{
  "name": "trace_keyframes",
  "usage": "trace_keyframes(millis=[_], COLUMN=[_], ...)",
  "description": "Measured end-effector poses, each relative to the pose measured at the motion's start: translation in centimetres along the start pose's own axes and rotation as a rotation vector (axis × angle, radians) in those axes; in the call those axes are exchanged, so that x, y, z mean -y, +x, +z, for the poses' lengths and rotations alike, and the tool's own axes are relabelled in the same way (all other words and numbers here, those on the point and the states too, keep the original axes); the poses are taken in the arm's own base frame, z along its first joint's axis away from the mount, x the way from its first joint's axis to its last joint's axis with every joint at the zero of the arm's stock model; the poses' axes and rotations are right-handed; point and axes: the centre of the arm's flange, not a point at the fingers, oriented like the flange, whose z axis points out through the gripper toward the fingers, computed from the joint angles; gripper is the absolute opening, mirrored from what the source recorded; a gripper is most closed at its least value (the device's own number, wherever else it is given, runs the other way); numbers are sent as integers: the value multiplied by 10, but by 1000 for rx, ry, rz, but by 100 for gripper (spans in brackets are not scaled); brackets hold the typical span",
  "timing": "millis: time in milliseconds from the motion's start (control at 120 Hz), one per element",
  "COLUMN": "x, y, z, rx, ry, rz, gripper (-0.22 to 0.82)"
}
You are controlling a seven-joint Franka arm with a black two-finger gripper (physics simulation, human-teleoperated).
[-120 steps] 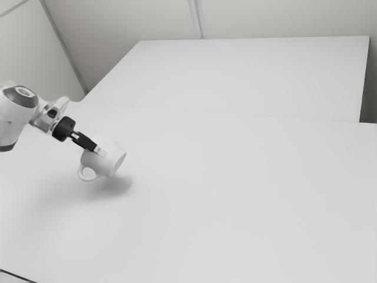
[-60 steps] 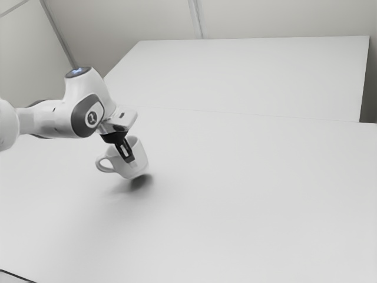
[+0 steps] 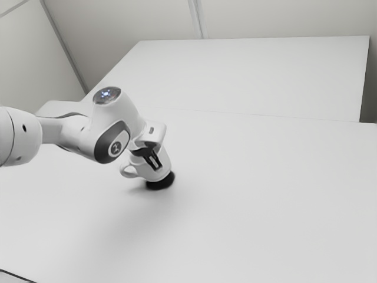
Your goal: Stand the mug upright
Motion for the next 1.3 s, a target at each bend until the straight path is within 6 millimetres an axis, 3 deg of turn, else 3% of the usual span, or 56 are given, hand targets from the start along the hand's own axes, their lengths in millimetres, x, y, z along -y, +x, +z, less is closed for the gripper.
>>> trace_keyframes(millis=[275,450,817,1042,1200,1300], x=[-24,-19,11,4,-4,-7], y=[11,8,-10,-6,0,4], z=[24,25,27,27,22,8], rx=[18,20,34,33,26,8], ry=[-21,-14,-4,-6,-6,2], rz=[-43,-90,-185,-183,-170,-165], gripper=[-18,-16,19,44,53,56])
